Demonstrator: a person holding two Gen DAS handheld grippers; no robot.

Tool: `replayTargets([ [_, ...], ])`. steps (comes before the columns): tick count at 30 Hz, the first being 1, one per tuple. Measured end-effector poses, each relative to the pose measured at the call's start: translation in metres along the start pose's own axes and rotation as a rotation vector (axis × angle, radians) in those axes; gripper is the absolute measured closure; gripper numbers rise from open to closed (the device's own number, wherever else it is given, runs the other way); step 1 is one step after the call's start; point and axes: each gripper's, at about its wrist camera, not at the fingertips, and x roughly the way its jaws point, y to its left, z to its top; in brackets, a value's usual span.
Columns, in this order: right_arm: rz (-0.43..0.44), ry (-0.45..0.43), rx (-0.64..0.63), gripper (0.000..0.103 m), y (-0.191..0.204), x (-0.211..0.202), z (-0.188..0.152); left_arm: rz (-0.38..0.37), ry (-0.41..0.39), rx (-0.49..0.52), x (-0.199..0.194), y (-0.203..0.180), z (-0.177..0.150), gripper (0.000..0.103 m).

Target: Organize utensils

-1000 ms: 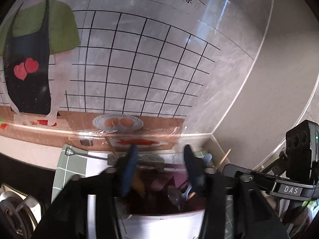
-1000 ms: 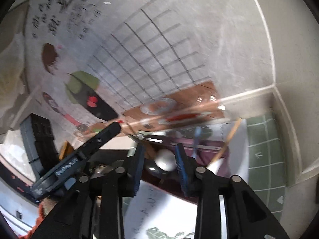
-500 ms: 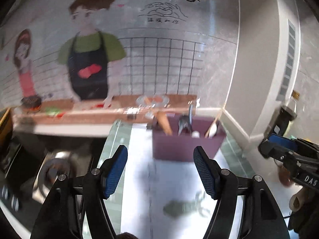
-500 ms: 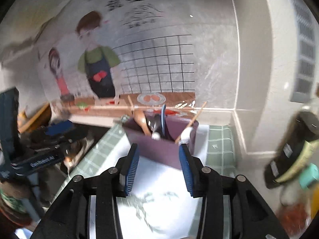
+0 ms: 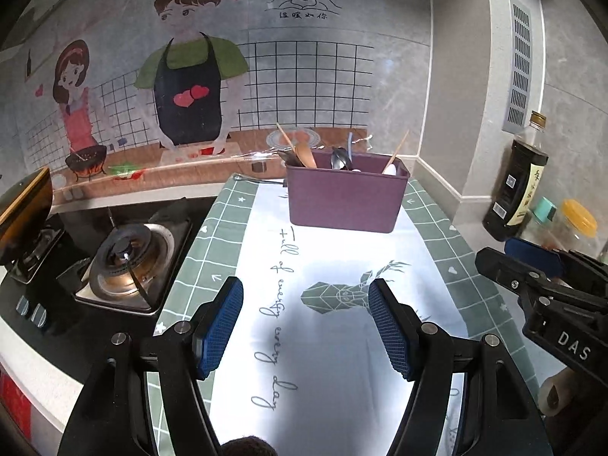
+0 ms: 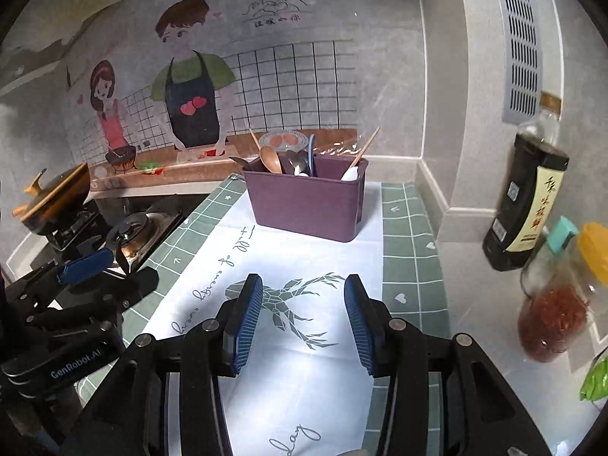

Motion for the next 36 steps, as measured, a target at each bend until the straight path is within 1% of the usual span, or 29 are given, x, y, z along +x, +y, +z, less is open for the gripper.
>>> replayTargets([
  [4,0.003,-0.021,-0.020,0.061,0.008,-0.009,-0.001,0.005,-0.010,-0.025,-0.006,0.003,0.001,0.034],
  [8,-0.002,-0.031,-0.033,0.061,0.014,-0.013,-0.003,0.001,-0.014,-0.029,-0.011,0.004,0.001,0.034],
  [17,-0.006,-0.023,-0.030,0.061,0.017,-0.017,-0.007,-0.014,-0.004,-0.037,-0.015,0.003,-0.002,0.035],
  [36,-0.019,-0.028,-0.019,0.061,0.010,-0.022,-0.007,-0.030,0.004,-0.028,-0.016,-0.006,-0.005,0.035],
])
